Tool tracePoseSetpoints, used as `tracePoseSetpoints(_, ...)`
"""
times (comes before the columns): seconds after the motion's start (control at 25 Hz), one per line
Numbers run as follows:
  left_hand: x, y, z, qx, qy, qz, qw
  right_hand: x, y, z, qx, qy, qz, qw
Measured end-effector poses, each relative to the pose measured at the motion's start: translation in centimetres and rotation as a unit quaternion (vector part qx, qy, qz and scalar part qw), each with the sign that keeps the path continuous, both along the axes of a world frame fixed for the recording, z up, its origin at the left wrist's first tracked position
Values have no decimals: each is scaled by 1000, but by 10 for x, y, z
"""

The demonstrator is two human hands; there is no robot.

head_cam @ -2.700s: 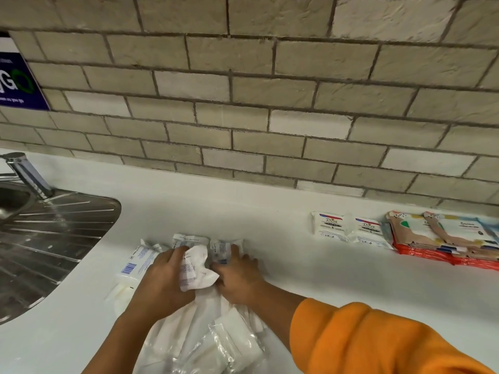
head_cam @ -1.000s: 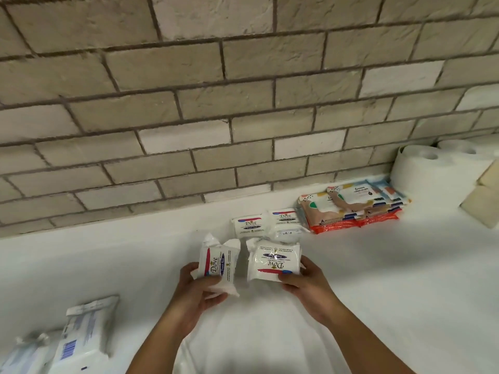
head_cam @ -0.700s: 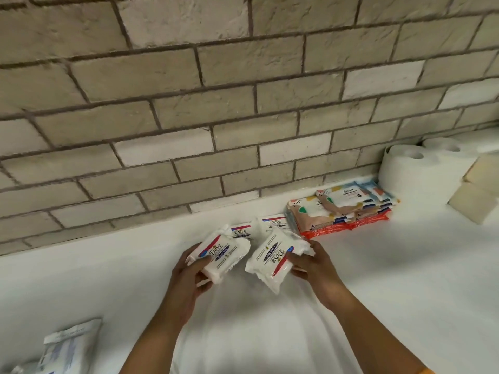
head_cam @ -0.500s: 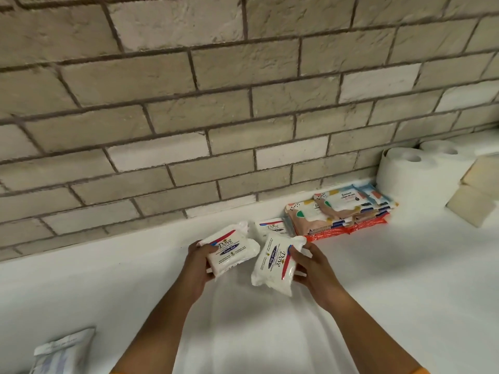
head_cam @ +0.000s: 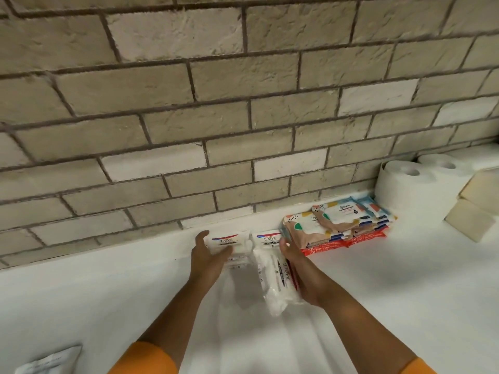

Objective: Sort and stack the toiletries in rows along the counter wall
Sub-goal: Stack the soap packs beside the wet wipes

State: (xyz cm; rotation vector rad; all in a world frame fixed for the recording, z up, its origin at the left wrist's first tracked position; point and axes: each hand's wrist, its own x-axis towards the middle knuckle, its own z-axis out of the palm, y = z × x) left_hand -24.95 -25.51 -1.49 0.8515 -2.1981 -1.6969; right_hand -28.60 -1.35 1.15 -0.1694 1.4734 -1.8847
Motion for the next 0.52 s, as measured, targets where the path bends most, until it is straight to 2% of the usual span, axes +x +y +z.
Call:
tracePoseSetpoints(0.08,2,2,-16,-84,7,-51,995,-2,-8,6,-10,1,21,1000)
tracePoseSetpoints(0.2,3,3,-34,-202,-29,-97,974,-1,-27,2,29,24,59,998)
tracePoseSetpoints(0.32,-1,3,-37,-286,-37,-38,957,2,-38,-3,59,-1,50,997)
tracePoseSetpoints(0.36,0,7,-31,-273,-6,-6,962,0,-40,-3,67,0,45,997)
tracePoseSetpoints(0.4,4,13,-20,-217,35,23,975,-2,-40,-1,77,3,46,996)
tracePoseSetpoints(0.44,9,19,-4,-116,63,37,991,-5,-41,1,97,11,52,994)
tracePoseSetpoints(0.48,14,27,14,8,56,22,998,-7,-43,4,126,29,61,990)
tracePoseSetpoints(0.52,18,33,26,119,0,-17,993,-9,-44,8,168,70,76,980)
